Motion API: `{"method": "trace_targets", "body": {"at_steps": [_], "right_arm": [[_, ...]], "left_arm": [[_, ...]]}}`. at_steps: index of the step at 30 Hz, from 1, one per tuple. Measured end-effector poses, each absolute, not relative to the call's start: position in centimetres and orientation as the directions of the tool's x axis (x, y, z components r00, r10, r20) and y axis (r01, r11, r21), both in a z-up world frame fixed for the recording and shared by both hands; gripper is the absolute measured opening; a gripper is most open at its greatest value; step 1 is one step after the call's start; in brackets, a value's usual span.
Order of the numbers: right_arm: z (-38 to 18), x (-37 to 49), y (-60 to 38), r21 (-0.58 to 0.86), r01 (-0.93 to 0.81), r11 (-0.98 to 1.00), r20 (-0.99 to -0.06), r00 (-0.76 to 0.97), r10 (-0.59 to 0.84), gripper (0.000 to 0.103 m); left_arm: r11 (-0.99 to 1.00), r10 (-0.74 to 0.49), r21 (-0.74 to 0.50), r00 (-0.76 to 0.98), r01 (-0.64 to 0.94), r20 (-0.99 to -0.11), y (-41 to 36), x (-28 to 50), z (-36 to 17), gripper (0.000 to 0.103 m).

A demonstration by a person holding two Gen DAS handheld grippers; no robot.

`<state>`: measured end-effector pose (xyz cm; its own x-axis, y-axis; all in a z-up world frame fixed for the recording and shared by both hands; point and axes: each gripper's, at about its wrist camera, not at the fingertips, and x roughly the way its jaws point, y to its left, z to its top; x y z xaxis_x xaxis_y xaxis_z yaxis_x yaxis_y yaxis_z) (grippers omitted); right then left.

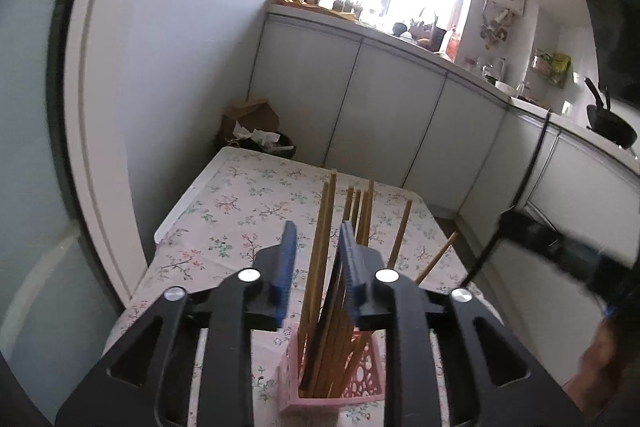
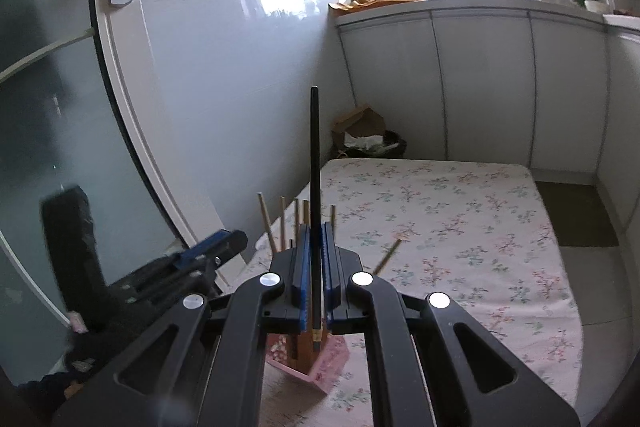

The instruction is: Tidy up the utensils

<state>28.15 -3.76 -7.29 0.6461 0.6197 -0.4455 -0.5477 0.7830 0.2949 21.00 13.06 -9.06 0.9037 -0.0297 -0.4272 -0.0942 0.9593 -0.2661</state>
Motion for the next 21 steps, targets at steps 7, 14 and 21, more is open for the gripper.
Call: {"method": "trace_targets", "body": {"at_steps": [7,14,21], "right_arm": [[-10.4,28.8,0.3,0.236,-0.565,0.791,-0.56,0.586,0.586,0.007],[-9.0,27.6,-1.9,0.26,-0.537,0.802,-0.54,0.608,0.582,0.007],[-6.0,21.9,-7.0,0.278,-0.476,0.834,-0.539,0.642,0.546,0.036]], "left_arm": [[0.961,0.029,-0.22,0.852,-0.167,-0.523,13.4,20.6,-7.9,0.054],[0.949,0.002,-0.255,0.814,-0.184,-0.581,13.8,18.7,-7.7,0.065],[0.968,0.043,-0.175,0.805,-0.18,-0.592,10.5,14.5,-5.1,0.091]]}}
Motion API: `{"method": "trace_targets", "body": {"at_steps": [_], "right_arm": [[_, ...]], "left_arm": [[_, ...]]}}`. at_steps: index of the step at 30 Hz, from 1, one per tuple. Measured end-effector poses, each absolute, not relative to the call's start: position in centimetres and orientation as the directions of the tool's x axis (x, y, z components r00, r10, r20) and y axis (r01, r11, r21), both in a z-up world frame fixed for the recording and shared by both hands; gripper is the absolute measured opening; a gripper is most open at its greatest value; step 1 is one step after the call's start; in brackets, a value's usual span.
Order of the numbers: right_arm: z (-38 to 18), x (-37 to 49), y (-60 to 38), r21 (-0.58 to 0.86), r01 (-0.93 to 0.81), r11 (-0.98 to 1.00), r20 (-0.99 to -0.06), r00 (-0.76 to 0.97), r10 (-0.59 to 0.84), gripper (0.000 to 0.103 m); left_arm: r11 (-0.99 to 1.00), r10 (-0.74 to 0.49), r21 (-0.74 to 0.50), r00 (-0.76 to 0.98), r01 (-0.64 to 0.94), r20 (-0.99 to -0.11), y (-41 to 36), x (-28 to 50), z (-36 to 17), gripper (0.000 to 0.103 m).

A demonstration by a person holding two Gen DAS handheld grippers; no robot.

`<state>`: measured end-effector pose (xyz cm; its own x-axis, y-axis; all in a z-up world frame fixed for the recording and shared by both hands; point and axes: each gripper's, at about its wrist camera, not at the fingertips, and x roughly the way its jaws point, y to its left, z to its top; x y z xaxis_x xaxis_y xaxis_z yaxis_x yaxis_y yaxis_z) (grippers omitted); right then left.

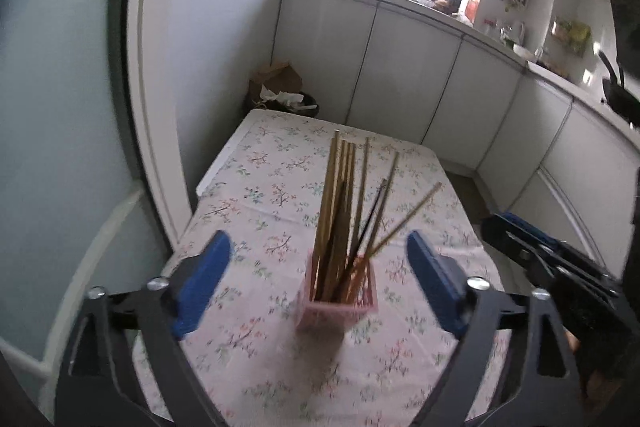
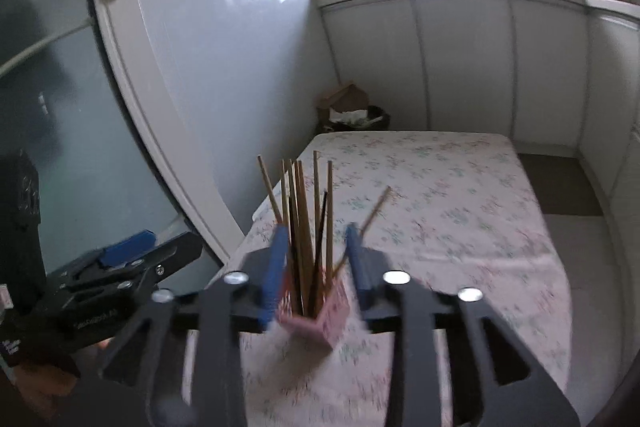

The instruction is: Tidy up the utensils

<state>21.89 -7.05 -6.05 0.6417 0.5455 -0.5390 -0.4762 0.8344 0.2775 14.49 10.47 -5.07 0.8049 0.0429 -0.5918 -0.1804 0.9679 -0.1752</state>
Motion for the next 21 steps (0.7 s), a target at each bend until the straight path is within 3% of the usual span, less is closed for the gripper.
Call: {"method": "trace_targets", "body": {"at_steps": [1,2,6,8,13,21], "right_arm": [[-5.5,20.3,-8.0,0.285,-0.473,0.834,-0.534,0.644,0.548,0.041],[-5.1,19.3,-8.7,0.297,-0.461,0.837,-0.532,0.647,0.545,0.055],[-3.7,14.8,-11.9,0.325,-0.399,0.857,-0.548,0.659,0.514,0.071],[-3.0,13.0,-13.0,0.296,-0.364,0.883,-0.56,0.683,0.469,0.086],[-0.2,9.3,-15.8,0.279,-0.338,0.899,-0.566,0.698,0.438,0.096],[2.4,6.1,-16.0,0.173,-0.342,0.924,-0.573,0.728,0.377,0.096]], "left_arm": [[0.971,0.05,-0.163,0.809,-0.178,-0.586,9.9,13.6,-4.5,0.094],[0.974,0.061,-0.141,0.809,-0.175,-0.585,9.1,12.5,-3.8,0.096],[0.985,0.093,-0.056,0.782,-0.161,-0.616,6.4,9.9,-1.9,0.096],[0.988,0.104,-0.029,0.784,-0.153,-0.612,5.4,8.6,-0.8,0.096],[0.993,0.105,0.015,0.811,-0.118,-0.576,2.6,4.8,2.1,0.096],[0.993,0.111,0.039,0.825,-0.108,-0.554,1.5,2.3,3.7,0.096]]}}
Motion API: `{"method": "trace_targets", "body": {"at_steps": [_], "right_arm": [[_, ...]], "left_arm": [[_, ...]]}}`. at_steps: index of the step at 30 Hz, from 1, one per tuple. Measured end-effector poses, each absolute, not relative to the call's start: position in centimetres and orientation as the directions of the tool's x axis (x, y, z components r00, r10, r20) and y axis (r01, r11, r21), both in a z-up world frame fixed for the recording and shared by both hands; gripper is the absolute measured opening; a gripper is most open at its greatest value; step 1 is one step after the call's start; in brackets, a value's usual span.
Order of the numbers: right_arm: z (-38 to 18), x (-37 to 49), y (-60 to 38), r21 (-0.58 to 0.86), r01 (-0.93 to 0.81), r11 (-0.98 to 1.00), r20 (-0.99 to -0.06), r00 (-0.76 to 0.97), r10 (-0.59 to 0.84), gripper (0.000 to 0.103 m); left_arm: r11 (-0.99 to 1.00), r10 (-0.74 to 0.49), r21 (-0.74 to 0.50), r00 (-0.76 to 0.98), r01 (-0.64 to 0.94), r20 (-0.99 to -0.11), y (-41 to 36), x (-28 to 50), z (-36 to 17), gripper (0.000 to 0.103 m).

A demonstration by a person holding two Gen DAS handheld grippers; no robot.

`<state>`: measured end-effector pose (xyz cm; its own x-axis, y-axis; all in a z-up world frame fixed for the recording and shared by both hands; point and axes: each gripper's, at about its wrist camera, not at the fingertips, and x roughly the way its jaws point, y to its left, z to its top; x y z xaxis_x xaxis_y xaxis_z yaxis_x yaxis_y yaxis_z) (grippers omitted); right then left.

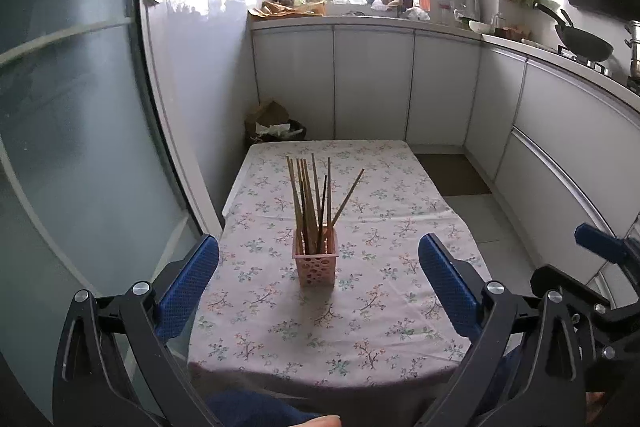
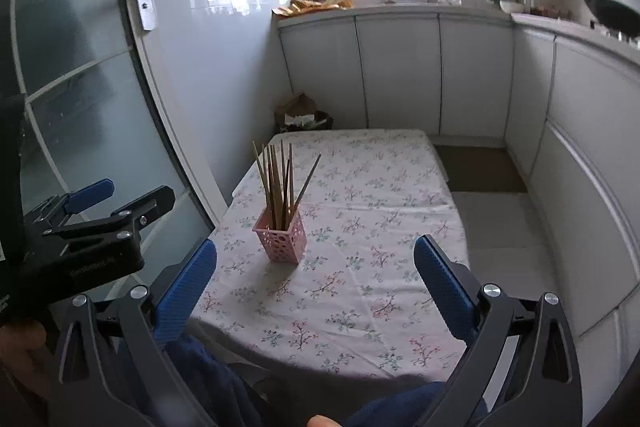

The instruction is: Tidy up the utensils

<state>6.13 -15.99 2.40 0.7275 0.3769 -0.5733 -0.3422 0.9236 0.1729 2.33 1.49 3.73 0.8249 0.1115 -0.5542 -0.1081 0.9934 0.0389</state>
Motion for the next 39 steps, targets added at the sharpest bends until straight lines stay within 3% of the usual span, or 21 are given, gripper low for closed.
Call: {"method": "trace_targets", "body": {"at_steps": [39], "right_arm": [[3.8,5.5,-16.9,0.138,-0.259,0.956,-0.573,0.767,0.291,0.096]], "left_arm": [[0.997,0.082,0.048,0.828,-0.066,-0.555,0.0,0.4,4.4,0.096]]}}
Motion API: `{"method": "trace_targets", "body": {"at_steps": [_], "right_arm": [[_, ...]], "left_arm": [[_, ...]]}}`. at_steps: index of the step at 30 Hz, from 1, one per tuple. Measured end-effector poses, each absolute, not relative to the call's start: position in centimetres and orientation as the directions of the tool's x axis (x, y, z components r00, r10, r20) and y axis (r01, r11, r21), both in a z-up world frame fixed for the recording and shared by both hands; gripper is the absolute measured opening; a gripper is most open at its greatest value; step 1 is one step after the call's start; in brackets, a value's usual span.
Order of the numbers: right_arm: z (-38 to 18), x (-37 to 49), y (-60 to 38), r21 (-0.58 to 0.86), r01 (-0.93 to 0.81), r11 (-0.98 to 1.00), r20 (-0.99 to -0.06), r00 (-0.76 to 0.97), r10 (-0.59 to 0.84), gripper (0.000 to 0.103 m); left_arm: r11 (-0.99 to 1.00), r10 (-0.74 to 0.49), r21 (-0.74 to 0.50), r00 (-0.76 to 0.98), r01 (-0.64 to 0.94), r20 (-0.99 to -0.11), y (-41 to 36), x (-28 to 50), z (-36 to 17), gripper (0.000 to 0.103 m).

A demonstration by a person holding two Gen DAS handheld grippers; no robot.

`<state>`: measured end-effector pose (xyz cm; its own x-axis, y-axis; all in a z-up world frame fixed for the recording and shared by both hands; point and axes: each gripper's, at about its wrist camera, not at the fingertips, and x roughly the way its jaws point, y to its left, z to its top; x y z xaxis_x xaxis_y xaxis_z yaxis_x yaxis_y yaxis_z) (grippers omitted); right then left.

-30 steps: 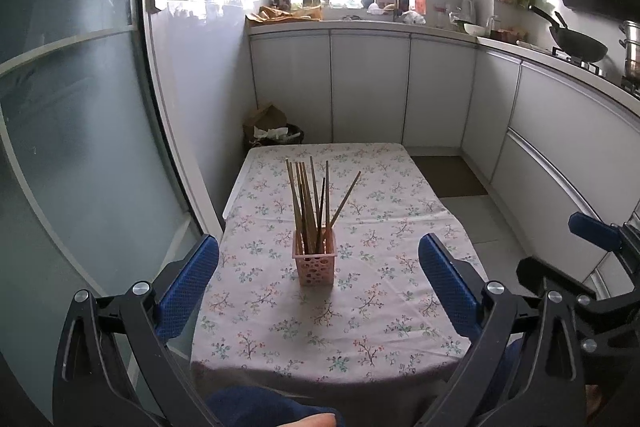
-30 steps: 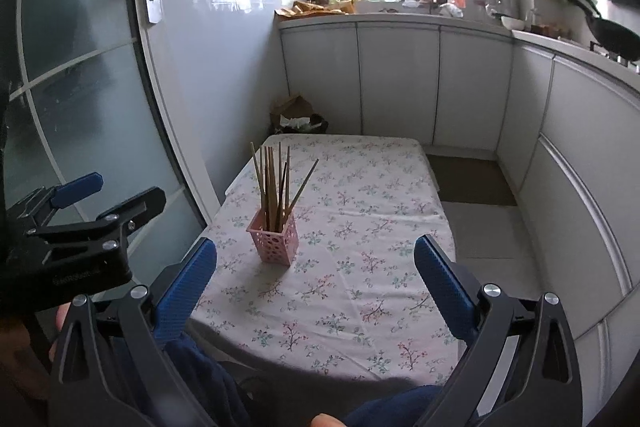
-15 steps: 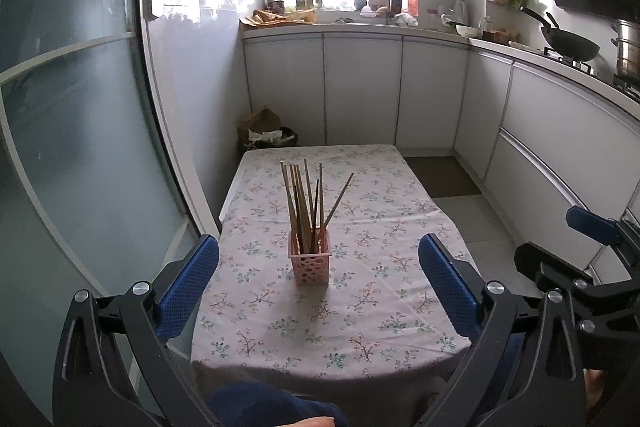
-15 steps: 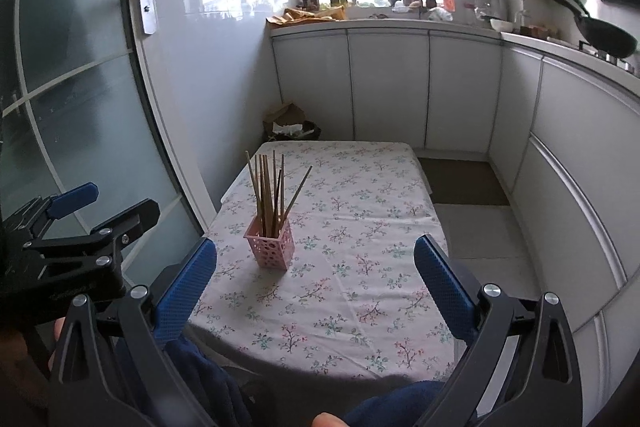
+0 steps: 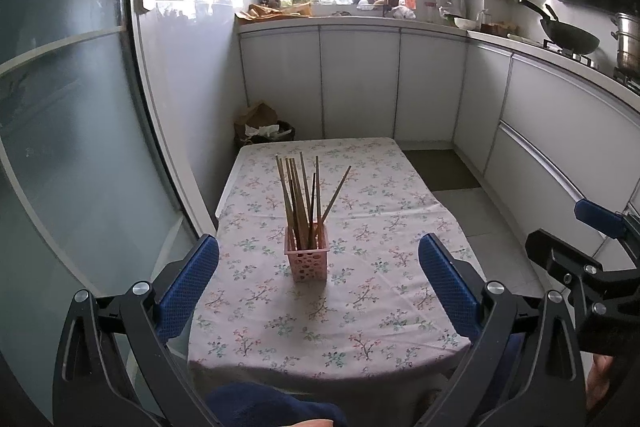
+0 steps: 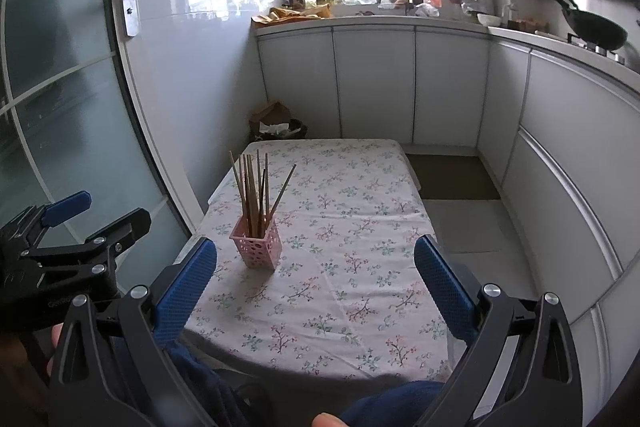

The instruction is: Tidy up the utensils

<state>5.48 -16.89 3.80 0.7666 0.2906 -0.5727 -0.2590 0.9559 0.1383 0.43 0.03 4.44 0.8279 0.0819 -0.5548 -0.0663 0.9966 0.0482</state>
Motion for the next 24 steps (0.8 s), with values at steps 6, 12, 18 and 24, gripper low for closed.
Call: {"method": "trace_targets", "body": {"at_steps": [6,12,18,24], "right_arm": [[3.84,5.61,-17.08,0.135,-0.248,0.959,-0.571,0.771,0.28,0.096],[3.62,5.74,-17.13,0.136,-0.247,0.959,-0.577,0.768,0.28,0.096],[3.46,5.79,-17.15,0.142,-0.248,0.958,-0.579,0.765,0.284,0.096],[3.47,5.85,-17.21,0.14,-0.246,0.959,-0.581,0.764,0.281,0.096]], "left_arm": [[0.998,0.07,0.037,0.829,-0.06,-0.554,-0.04,0.62,4.42,0.096],[0.998,0.066,0.026,0.825,-0.062,-0.561,-0.09,0.73,4.24,0.096],[0.998,0.058,0.019,0.824,-0.058,-0.564,0.1,0.89,4.15,0.096],[0.998,0.054,0.013,0.824,-0.057,-0.564,0.11,0.93,4.15,0.096]]}}
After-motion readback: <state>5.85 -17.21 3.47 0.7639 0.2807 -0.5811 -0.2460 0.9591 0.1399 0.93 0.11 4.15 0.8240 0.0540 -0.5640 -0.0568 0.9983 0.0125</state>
